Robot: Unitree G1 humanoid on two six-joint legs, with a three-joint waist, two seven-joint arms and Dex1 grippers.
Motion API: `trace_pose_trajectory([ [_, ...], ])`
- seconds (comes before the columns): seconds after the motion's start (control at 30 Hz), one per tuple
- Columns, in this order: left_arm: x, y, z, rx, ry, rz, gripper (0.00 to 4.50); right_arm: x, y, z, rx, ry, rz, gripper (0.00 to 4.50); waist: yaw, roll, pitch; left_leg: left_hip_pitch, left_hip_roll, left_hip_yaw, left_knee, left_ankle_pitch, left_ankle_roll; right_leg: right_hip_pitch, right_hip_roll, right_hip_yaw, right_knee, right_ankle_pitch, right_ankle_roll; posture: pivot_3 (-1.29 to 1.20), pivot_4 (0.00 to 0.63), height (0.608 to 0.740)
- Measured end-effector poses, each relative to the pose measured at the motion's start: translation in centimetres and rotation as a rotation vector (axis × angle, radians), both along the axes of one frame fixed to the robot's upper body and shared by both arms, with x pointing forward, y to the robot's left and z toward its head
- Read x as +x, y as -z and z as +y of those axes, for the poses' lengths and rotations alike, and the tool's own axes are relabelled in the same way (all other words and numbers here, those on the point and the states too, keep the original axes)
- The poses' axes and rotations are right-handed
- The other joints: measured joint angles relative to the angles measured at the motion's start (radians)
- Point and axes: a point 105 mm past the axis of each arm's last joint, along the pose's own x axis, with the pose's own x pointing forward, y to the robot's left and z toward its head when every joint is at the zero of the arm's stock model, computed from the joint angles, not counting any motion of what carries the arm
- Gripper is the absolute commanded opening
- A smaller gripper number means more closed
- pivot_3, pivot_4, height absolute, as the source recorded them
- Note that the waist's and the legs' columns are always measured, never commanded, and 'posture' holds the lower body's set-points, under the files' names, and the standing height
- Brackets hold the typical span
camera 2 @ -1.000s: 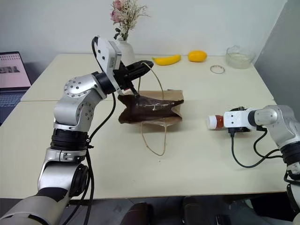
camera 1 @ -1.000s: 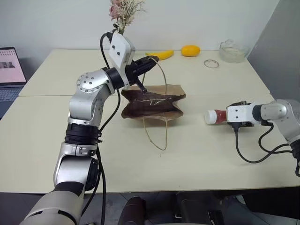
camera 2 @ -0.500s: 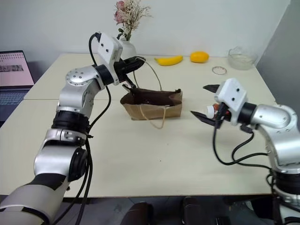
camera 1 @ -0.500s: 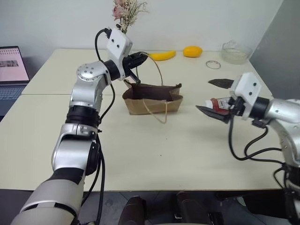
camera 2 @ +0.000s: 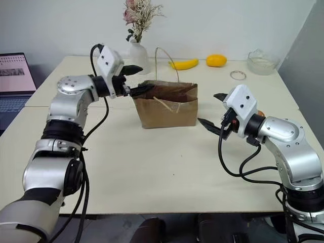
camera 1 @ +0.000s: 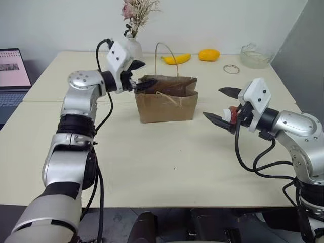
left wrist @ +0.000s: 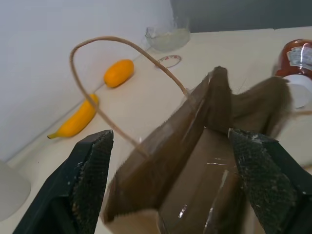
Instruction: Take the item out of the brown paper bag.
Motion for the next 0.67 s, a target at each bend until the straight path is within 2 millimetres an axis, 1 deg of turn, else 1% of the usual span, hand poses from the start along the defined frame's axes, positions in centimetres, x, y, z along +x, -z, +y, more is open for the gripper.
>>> trace_pose_trajectory([
  [0.07, -1.2, -0.4, 0.7, -0.074, -0.002, -0.008, 3.77, 0.3, 0.3, -0.2, 0.000, 0.019, -0.010, 4.50, -0.001, 0.000, 0.000, 0.000, 0.000, -0.002, 0.000, 0.000, 0.000, 0.000, -0.001, 0.001, 0.000, 0.000, 0.000, 0.00, 0.150, 0.740],
  [0.13, -2.4, -0.7, 1.7, -0.127, -0.057, -0.039, 3.77, 0.7, 0.9, -0.7, 0.022, 0.056, -0.013, 4.50, -0.002, 0.000, 0.000, 0.000, 0.000, -0.005, 0.001, 0.000, 0.000, 0.001, -0.004, 0.002, 0.000, 0.000, 0.000, 0.00, 0.150, 0.740],
  [0.17, -2.8, -0.5, 2.2, -0.135, -0.100, -0.043, 3.77, 0.9, 1.1, -0.8, 0.043, 0.074, -0.012, 4.50, -0.003, 0.000, 0.000, 0.001, 0.000, -0.005, 0.001, 0.000, 0.000, 0.001, -0.004, 0.002, 0.000, 0.000, 0.000, 0.00, 0.150, 0.740],
  [0.23, -3.4, 0.4, 3.5, -0.146, -0.207, -0.030, 3.77, 1.5, 1.4, -1.1, 0.097, 0.120, -0.033, 4.50, -0.002, 0.000, 0.000, 0.002, 0.000, -0.005, 0.001, 0.000, 0.000, 0.001, -0.004, 0.002, 0.001, 0.000, 0.000, 0.00, 0.150, 0.740],
  [0.3, -4.6, 2.2, 4.4, -0.147, -0.318, -0.040, 3.77, 1.5, 1.9, -1.0, 0.196, 0.149, -0.041, 4.50, -0.002, 0.000, 0.000, 0.005, 0.000, -0.005, 0.000, 0.000, 0.000, 0.003, -0.005, 0.002, 0.001, 0.000, 0.000, 0.00, 0.150, 0.740],
  [0.37, -5.7, 4.3, 4.7, -0.156, -0.405, -0.036, 3.77, 1.0, 3.3, -0.6, 0.256, 0.135, -0.011, 4.50, -0.001, 0.000, 0.000, 0.006, 0.000, -0.005, -0.001, 0.000, 0.000, 0.004, -0.005, 0.002, 0.002, 0.000, 0.000, 0.00, 0.150, 0.740],
  [0.4, -6.6, 5.5, 4.8, -0.159, -0.445, -0.036, 3.77, 0.7, 4.1, -0.2, 0.272, 0.125, -0.003, 4.50, 0.000, 0.000, 0.000, 0.006, 0.000, -0.005, -0.001, 0.000, 0.000, 0.004, -0.005, 0.003, 0.001, 0.000, 0.000, 0.00, 0.150, 0.740],
  [0.5, -9.4, 9.1, 4.1, -0.184, -0.528, -0.003, 3.77, 0.2, 5.7, 0.2, 0.328, 0.159, -0.007, 4.50, 0.006, 0.000, -0.001, 0.007, -0.001, -0.003, 0.000, 0.000, 0.000, 0.004, -0.007, 0.004, 0.001, 0.000, 0.000, 0.00, 0.150, 0.740],
  [0.57, -10.6, 11.1, 3.2, -0.208, -0.568, 0.031, 3.77, 0.3, 6.3, 0.1, 0.374, 0.209, -0.018, 4.50, 0.010, 0.000, -0.001, 0.007, -0.001, -0.003, 0.000, 0.000, 0.000, 0.005, -0.007, 0.004, 0.002, 0.001, 0.000, 0.00, 0.150, 0.740],
  [0.6, -10.9, 11.7, 2.9, -0.232, -0.590, 0.044, 3.77, 0.4, 6.6, -0.1, 0.384, 0.235, -0.023, 4.50, 0.012, 0.000, -0.001, 0.009, -0.001, -0.003, 0.000, 0.000, 0.000, 0.005, -0.007, 0.004, 0.002, 0.001, 0.000, 0.00, 0.150, 0.740],
  [0.67, -11.2, 12.3, 2.7, -0.262, -0.623, 0.049, 3.77, 0.6, 7.3, -0.3, 0.391, 0.264, -0.025, 4.50, 0.016, 0.000, -0.001, 0.011, -0.001, -0.005, 0.000, 0.000, 0.000, 0.008, -0.006, 0.001, 0.002, 0.001, -0.001, 0.00, 0.150, 0.740],
])
